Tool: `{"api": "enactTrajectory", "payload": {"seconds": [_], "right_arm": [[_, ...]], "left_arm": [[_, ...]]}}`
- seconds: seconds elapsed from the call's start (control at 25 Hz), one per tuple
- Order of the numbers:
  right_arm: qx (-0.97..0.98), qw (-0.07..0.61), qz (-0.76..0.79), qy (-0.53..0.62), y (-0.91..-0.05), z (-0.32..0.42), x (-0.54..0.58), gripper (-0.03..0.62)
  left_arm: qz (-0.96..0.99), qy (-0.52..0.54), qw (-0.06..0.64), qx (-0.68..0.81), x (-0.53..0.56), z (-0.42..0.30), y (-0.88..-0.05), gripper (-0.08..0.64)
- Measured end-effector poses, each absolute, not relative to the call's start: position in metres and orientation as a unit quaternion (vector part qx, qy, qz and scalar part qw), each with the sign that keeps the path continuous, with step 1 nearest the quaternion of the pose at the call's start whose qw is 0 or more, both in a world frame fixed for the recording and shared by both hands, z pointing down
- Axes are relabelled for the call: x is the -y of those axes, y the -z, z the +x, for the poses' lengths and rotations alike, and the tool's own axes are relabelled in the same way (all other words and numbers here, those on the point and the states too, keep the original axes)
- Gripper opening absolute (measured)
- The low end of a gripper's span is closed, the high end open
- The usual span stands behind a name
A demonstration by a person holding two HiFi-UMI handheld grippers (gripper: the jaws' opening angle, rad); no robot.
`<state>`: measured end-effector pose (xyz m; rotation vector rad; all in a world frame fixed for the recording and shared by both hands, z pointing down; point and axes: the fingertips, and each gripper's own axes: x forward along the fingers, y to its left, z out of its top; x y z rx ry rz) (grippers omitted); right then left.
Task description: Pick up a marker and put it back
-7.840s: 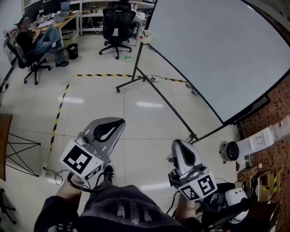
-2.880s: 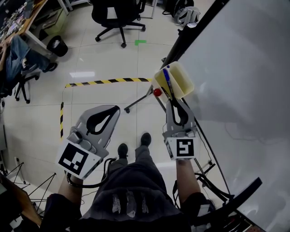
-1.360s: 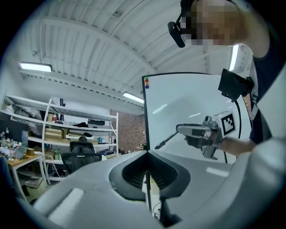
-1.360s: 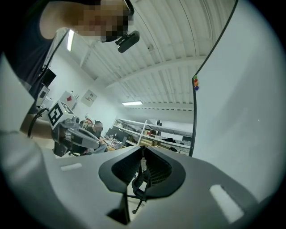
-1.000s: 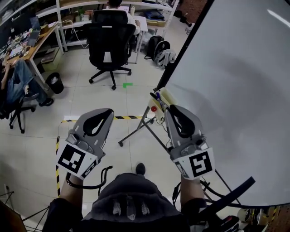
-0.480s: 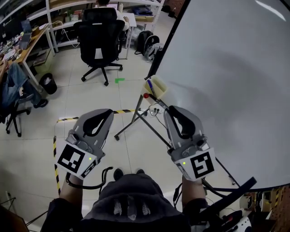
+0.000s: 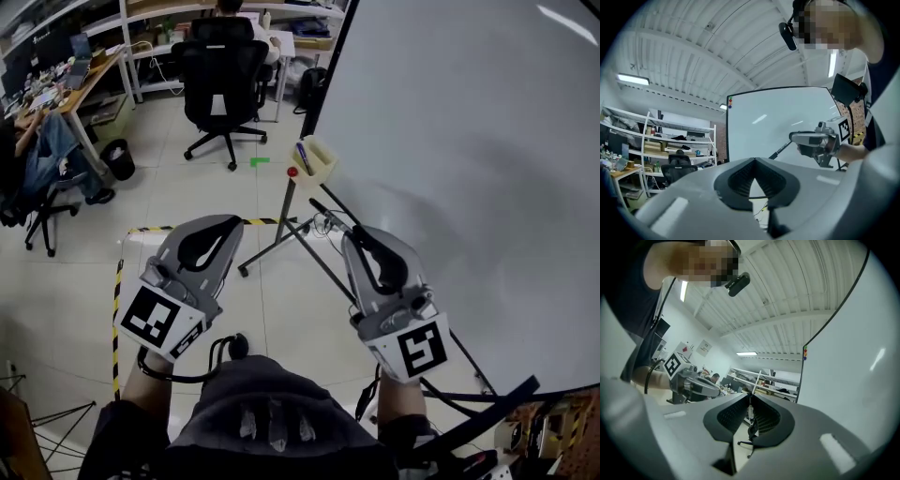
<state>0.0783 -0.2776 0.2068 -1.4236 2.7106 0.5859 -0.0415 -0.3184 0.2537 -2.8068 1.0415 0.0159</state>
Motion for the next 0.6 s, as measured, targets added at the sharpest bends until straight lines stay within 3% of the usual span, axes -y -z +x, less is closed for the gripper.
{"api": "enactTrajectory", "payload": {"seconds": [0.28, 0.6], "right_arm": [[-0.887, 0.025, -0.43, -0.167, -0.222, 0.138, 0.186, 0.04], [-0.901, 0.035, -0.399, -0.165, -0.219, 0.155, 0.125, 0.04]], "left_arm": [[-0.923, 0.01, 0.082, -0.375, 0.217, 0.014, -0.261, 0.006], [-0.906, 0.014, 0.092, -0.412, 0.13, 0.022, -0.239, 0.006]]}}
